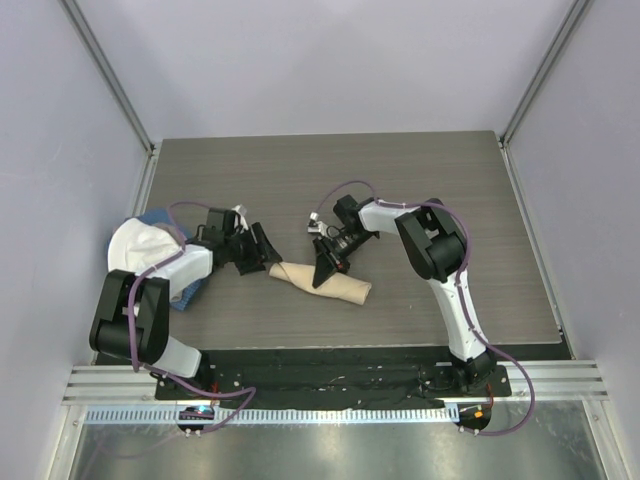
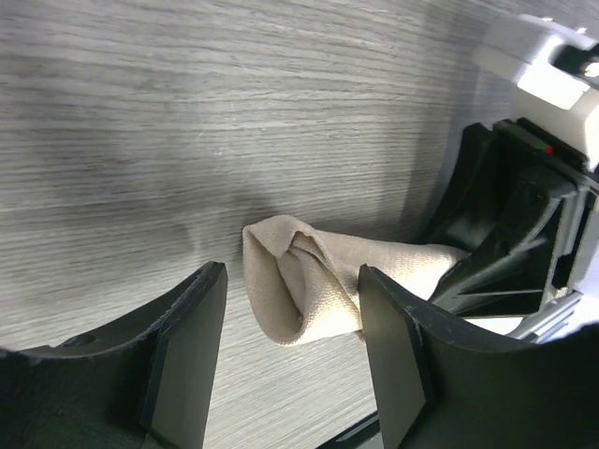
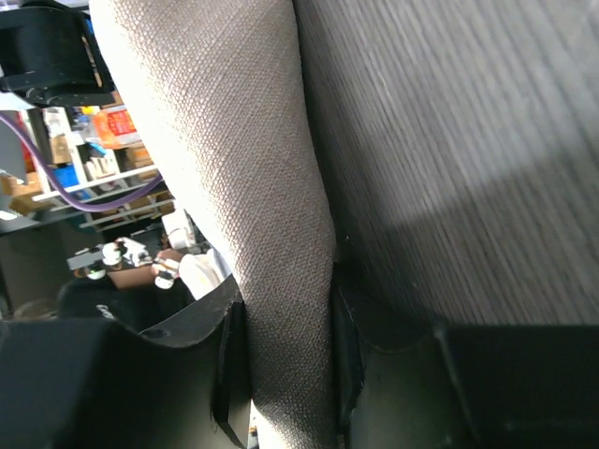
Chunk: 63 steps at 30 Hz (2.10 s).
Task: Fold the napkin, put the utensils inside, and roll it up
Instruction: Roll the napkin with the utensil
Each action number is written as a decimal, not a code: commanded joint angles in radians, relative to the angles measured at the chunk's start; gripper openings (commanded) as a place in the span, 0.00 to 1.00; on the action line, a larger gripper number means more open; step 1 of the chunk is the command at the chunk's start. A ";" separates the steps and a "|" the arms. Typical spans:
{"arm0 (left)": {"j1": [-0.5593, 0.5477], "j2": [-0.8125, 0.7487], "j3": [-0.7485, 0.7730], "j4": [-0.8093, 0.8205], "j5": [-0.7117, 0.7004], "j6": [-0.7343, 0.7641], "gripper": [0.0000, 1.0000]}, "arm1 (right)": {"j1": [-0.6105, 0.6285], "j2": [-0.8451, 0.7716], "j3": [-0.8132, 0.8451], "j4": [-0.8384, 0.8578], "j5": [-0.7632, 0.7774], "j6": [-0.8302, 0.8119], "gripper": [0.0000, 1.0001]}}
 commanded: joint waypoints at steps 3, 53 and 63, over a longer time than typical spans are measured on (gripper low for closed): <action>-0.001 -0.005 -0.020 0.134 0.055 -0.032 0.61 | 0.000 0.056 0.004 -0.010 0.111 -0.003 0.37; 0.004 0.227 0.173 -0.076 0.125 0.000 0.00 | 0.269 -0.551 -0.373 0.510 1.021 -0.285 0.94; 0.005 0.253 0.200 -0.091 0.119 0.009 0.00 | 0.269 -0.533 -0.356 0.473 0.921 -0.284 0.93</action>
